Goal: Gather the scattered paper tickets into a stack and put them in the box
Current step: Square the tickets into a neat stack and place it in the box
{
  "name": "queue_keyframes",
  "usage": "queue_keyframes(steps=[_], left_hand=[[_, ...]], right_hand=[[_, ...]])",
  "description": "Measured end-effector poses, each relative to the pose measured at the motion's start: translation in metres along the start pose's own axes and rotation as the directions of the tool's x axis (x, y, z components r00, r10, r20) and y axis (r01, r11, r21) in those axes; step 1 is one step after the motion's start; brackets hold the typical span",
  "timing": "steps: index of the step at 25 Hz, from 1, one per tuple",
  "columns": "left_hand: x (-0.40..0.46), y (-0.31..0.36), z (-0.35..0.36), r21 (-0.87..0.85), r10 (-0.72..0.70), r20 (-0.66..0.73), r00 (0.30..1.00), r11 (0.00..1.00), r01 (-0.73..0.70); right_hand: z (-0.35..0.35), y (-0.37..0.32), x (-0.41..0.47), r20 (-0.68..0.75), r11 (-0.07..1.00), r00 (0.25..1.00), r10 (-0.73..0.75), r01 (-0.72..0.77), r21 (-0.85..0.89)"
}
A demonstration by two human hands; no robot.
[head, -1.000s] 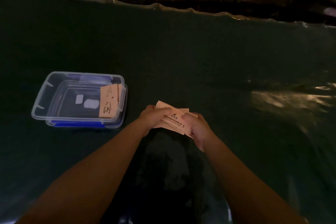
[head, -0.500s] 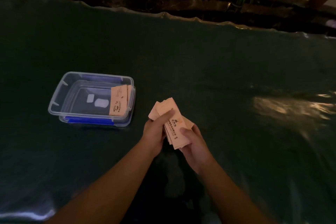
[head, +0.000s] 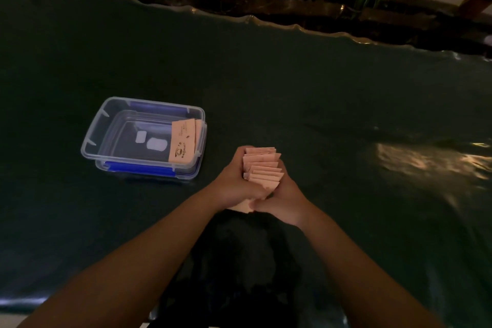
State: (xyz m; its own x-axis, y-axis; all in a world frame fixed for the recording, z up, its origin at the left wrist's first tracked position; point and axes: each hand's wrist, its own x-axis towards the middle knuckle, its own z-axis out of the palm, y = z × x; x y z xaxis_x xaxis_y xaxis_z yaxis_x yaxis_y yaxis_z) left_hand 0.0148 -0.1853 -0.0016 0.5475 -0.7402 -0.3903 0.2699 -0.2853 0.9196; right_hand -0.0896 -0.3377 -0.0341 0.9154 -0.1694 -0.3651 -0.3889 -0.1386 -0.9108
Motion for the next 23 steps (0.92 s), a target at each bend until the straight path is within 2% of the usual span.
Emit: queue_keyframes(steps=[2, 4, 8, 12, 14, 19, 23], left_hand=[[0.002, -0.003, -0.002, 0.127, 0.076, -0.004, 0.997, 0.989, -0.075], [0.005, -0.010, -0.007, 0.205, 0.130, 0.020, 0.991, 0.970, -0.131], [0.008, -0.034, -0.020, 0.258, 0.091, 0.048, 0.995, 0.961, -0.101], [0.011, -0.050, -0.028, 0.280, 0.007, 0.085, 0.996, 0.960, -0.031], [0.013, -0.053, -0.031, 0.325, 0.008, 0.087, 0.996, 0.945, -0.036], [0.016, -0.051, -0.035, 0.351, 0.037, 0.074, 0.997, 0.934, -0.061], [0.013, -0.054, -0.042, 0.369, 0.011, 0.117, 0.993, 0.928, -0.053]], right_hand=[[0.009, -0.003, 0.005, -0.074, 0.999, 0.996, -0.047, 0.046, -0.016], [0.018, -0.003, 0.008, -0.132, 0.999, 0.991, -0.029, 0.032, 0.022], [0.033, 0.005, 0.010, -0.189, 0.999, 0.982, 0.013, -0.023, -0.047], [0.038, 0.005, 0.015, -0.106, 0.994, 0.994, 0.035, -0.045, -0.095], [0.039, 0.001, 0.015, -0.055, 0.991, 0.997, 0.051, -0.058, -0.121], [0.034, -0.008, 0.014, -0.092, 0.986, 0.994, 0.065, -0.078, -0.145], [0.028, -0.006, 0.012, -0.018, 0.974, 0.997, 0.074, -0.076, -0.213]])
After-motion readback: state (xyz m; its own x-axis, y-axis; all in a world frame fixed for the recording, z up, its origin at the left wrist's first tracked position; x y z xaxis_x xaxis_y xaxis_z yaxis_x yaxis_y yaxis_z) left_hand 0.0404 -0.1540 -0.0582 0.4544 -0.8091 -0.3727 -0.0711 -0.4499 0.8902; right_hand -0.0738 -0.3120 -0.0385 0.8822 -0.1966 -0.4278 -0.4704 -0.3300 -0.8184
